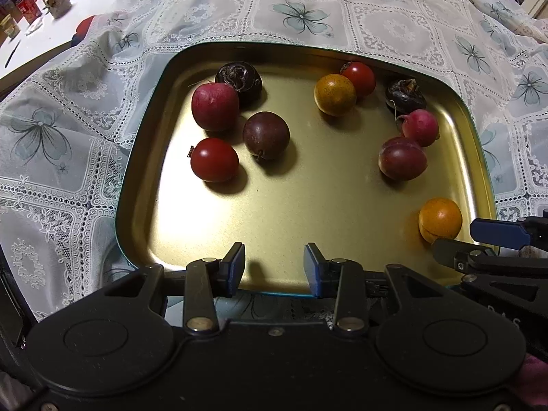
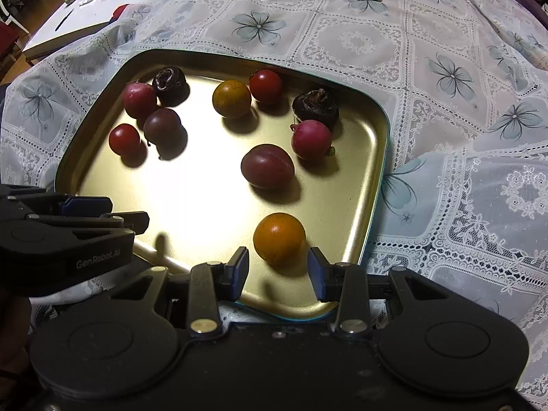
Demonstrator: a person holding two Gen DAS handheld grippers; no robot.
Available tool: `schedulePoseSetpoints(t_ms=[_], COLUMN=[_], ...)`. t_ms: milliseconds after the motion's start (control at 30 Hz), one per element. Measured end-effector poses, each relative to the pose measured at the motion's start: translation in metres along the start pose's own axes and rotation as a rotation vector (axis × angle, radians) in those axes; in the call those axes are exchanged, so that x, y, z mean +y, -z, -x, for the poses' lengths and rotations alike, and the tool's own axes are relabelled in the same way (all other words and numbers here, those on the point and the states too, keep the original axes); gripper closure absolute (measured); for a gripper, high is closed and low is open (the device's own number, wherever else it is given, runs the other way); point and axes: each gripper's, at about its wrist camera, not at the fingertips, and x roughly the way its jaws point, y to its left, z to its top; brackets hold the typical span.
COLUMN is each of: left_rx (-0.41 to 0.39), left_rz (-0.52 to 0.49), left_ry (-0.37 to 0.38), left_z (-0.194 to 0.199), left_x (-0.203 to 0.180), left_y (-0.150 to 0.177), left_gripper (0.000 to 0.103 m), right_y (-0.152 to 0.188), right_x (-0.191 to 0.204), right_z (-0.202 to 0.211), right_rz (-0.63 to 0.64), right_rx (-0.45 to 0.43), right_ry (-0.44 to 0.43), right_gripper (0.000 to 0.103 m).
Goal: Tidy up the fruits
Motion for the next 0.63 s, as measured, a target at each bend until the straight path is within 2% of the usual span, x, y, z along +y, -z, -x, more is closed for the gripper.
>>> schedulePoseSetpoints(t_ms=[633], left_rx=[0.007], left_rz=[0.0], left_ry=[0.005], left_z=[-0.0014], left_x=[0.0016], left_y=[0.0006], left_gripper=[0.058], right_y=[0.0003], right_x=[0.0006], right_z=[-0.0026], right_rz=[0.004], right_rx=[0.019], right_ry=[-0.012], right_gripper=[0.064])
